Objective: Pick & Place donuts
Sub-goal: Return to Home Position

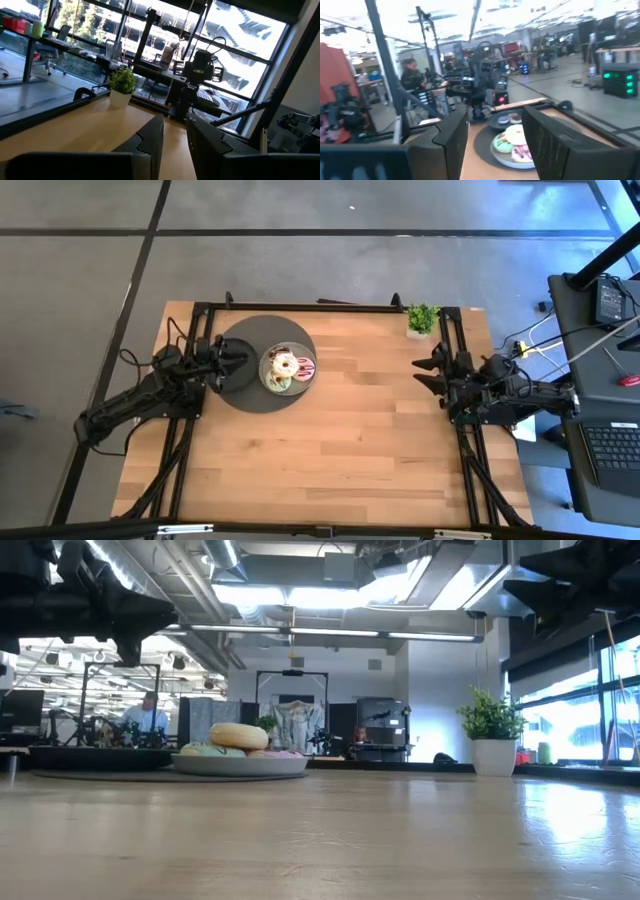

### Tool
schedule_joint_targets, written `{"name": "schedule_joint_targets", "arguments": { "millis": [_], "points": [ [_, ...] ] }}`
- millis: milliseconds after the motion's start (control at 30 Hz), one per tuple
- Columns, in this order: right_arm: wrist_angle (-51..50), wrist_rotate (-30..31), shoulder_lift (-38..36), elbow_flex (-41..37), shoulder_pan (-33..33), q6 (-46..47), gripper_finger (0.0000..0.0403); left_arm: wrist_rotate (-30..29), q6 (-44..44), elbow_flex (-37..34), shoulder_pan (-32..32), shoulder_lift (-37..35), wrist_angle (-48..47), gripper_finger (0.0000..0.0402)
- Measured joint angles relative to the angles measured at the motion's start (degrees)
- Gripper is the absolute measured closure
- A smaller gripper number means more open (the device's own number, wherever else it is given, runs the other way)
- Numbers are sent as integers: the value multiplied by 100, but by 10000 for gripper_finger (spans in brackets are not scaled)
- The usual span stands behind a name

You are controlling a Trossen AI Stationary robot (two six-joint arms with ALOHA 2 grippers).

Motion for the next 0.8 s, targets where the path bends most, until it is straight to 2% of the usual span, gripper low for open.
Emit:
{"name": "schedule_joint_targets", "arguments": {
  "millis": [133, 367, 500, 667, 800],
  "points": [
    [209, 322, 55, -113, 0, -66, 217, 21, 159, 0, 5, 0, 14, 321],
    [1298, 404, 40, -756, 0, -70, 217, 20, 162, 0, 5, 1, -10, 323],
    [908, 662, 42, -754, 0, -170, 217, 18, 162, 0, 3, 2, -10, 320],
    [-72, 987, 44, -754, 0, -13, 217, 18, 162, 0, 3, 2, -12, 322],
    [-136, 984, 77, -754, 0, -203, 217, 18, 161, 0, 3, 2, -14, 322]
  ]
}}
